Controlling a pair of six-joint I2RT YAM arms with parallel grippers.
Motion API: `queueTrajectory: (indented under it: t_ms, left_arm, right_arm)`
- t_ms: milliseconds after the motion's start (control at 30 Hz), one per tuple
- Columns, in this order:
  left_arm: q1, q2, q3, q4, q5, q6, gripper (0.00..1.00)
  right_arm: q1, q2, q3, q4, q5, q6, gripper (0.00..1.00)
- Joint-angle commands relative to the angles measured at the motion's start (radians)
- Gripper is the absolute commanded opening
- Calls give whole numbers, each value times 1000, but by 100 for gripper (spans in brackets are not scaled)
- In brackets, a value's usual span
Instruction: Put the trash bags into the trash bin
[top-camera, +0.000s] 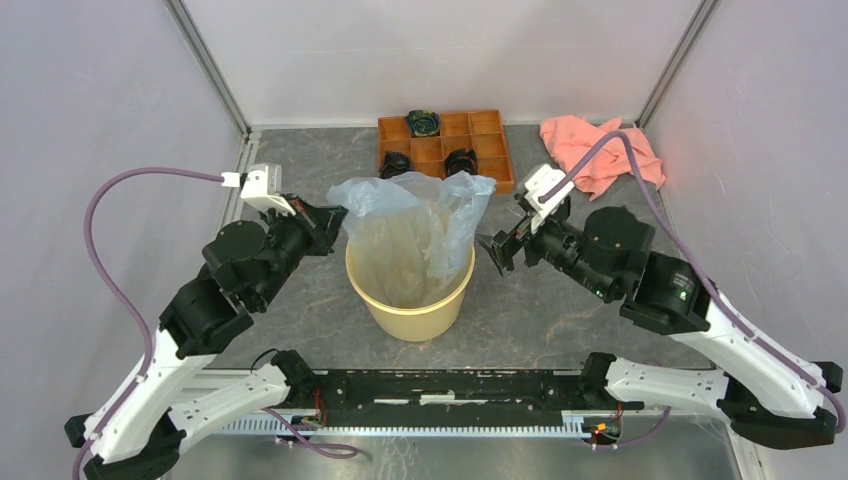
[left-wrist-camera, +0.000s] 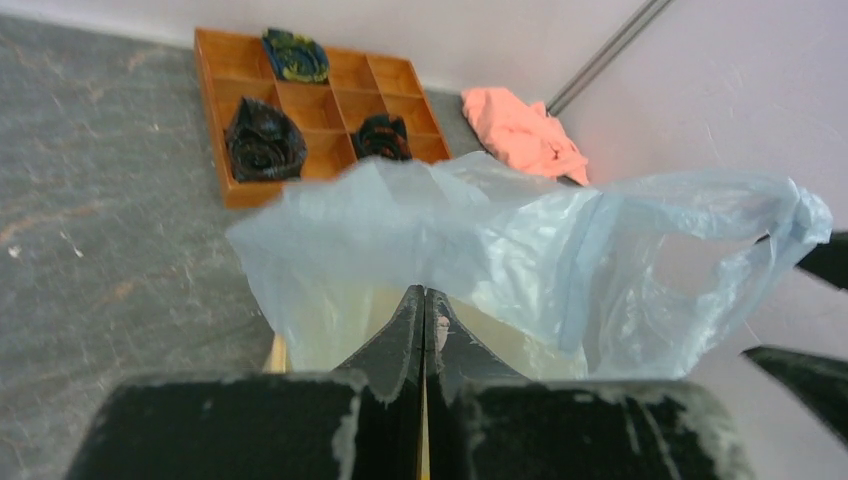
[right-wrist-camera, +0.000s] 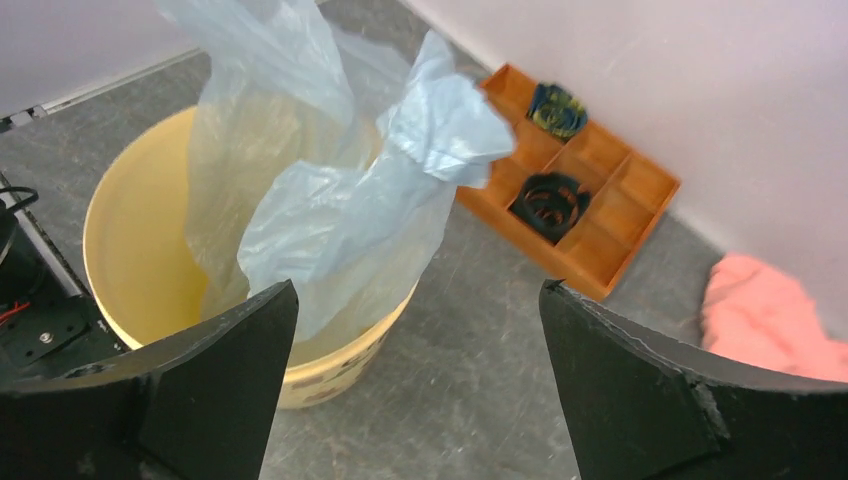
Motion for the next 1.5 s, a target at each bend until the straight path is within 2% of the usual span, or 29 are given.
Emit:
queueTrajectory:
  t_ms: [0, 67, 133, 200, 333, 500, 533, 567, 600, 633, 667, 700, 733, 833, 933, 1033, 1067, 1100, 1233, 1300, 1367, 1467]
  left_arm:
    - [4, -11, 46, -90, 52, -141, 2]
    - [4, 13, 71, -138, 81, -189, 2]
    - [4, 39, 103, -180, 109, -259, 2]
    - [4, 54, 120, -219, 129, -300, 2]
    - [4, 39, 97, -299, 112, -326, 2]
    - [4, -20, 31, -384, 72, -370, 2]
    - [4, -35, 25, -393, 69, -375, 2]
    - [4, -49, 21, -404, 69, -377, 2]
    - [4, -62, 18, -413, 69, -379, 2]
    - [4, -72, 21, -425, 69, -380, 2]
    - [4, -79, 30, -438, 68, -376, 2]
    - [4, -81, 45, -463, 65, -372, 2]
    - [4, -80, 68, -487, 59, -365, 2]
    - [4, -62, 131, -605, -6, -367, 2]
    - [4, -45, 154, -701, -57, -414, 2]
    - [4, -62, 141, -700, -65, -473, 2]
    - [4, -65, 143, -677, -44, -485, 5]
    - [4, -70, 144, -617, 10, -480, 13]
    - [4, -63, 66, -173, 334, -445, 64]
    - [4, -25, 34, -17, 403, -456, 74]
    - [4, 36, 42, 68, 419, -464, 86]
    - [3, 166, 141, 136, 434, -443, 92]
  right_arm:
    - [2, 63, 153, -65, -23, -108, 98]
    - [2, 80, 146, 7, -114, -163, 98]
    - [2, 102, 142, 69, -128, -152, 98]
    - [2, 129, 171, 96, -72, -98, 98]
    - [1, 152, 176, 164, 146, -39, 98]
    - [-1, 204, 166, 183, 150, -20, 96]
    - [-5, 210, 160, 179, 144, -16, 90]
    - [-14, 214, 149, 180, 123, -20, 75]
    - [-27, 212, 138, 185, 112, -21, 55]
    - [-34, 204, 124, 199, 119, -25, 27]
    - [-41, 189, 108, 220, 130, -30, 14]
    - [-51, 177, 90, 245, 119, -46, 6]
    - [-57, 172, 87, 255, 91, -55, 0]
    - [-60, 154, 74, 287, 25, -54, 0]
    - [-60, 117, 21, 321, 27, -51, 0]
    - [-60, 68, -46, 354, 79, -47, 0]
    - [-60, 52, -65, 366, 84, -42, 0]
    - [-60, 38, -81, 378, 74, -37, 0]
    - [-61, 9, -122, 411, -28, -35, 0]
    - [-60, 6, -123, 413, -29, -40, 0]
    - [-60, 9, -120, 416, -24, -39, 1]
    - [-60, 15, -131, 438, -24, -37, 1]
